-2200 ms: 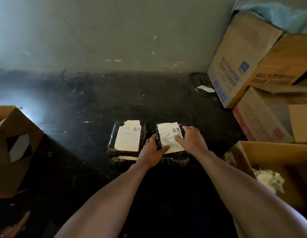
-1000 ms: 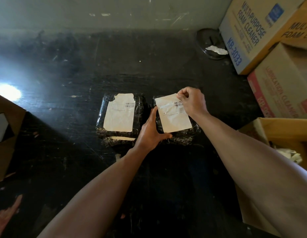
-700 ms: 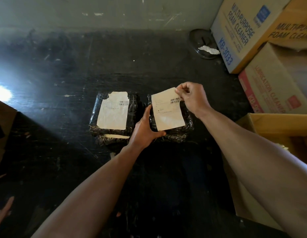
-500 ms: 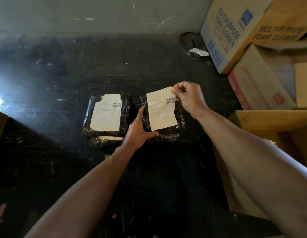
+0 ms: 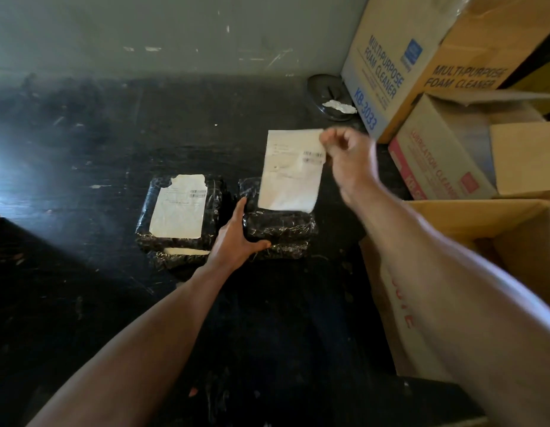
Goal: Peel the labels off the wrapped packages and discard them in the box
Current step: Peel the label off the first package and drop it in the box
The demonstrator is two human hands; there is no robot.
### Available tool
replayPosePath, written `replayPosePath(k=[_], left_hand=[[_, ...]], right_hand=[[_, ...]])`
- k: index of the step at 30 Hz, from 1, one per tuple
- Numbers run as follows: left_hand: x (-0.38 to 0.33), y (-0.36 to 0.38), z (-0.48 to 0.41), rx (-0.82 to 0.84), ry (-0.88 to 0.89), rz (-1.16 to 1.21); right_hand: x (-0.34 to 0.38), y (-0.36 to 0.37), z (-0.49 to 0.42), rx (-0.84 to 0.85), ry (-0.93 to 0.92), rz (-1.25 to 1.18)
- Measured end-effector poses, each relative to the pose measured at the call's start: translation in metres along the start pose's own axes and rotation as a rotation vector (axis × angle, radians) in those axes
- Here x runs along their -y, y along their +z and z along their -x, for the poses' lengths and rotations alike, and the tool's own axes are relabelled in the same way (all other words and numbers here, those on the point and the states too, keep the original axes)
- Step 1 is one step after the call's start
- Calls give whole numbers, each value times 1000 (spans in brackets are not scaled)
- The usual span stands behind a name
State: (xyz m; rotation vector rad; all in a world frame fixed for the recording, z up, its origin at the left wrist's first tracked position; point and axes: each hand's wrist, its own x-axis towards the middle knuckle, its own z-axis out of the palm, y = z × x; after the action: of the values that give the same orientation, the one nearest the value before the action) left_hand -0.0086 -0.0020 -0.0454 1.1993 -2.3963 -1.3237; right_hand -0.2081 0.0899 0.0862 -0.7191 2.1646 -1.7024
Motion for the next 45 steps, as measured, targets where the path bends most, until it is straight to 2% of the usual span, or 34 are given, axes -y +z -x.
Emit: replayPosePath(k=[2, 4, 13, 17, 26, 31, 35, 41, 45], left_hand=[[-1, -1, 0, 17, 11, -17], [-4, -2, 1, 20, 22, -19], [-18, -10, 12, 0, 8, -27], [-19, -16, 27, -13, 19, -36], [-70, 10, 70, 56, 104, 21], [-137, 69, 93, 140, 252, 12], [-182, 123, 116, 206, 416, -56], [-200, 181, 137, 182, 710, -442], [-193, 194, 137, 177, 712, -514]], right_hand=[[24, -17, -10, 4, -104, 151], [30, -29, -17, -26, -129, 217], [-2, -61, -2, -70, -17, 271], [-4, -82, 10, -95, -24, 317], [-5, -172, 36, -230, 59, 334], [-12, -242, 53, -391, 104, 330], [-26, -287, 84, -481, 141, 415], [-62, -311, 134, -457, 334, 494], [-86, -317, 152, -383, 447, 460]])
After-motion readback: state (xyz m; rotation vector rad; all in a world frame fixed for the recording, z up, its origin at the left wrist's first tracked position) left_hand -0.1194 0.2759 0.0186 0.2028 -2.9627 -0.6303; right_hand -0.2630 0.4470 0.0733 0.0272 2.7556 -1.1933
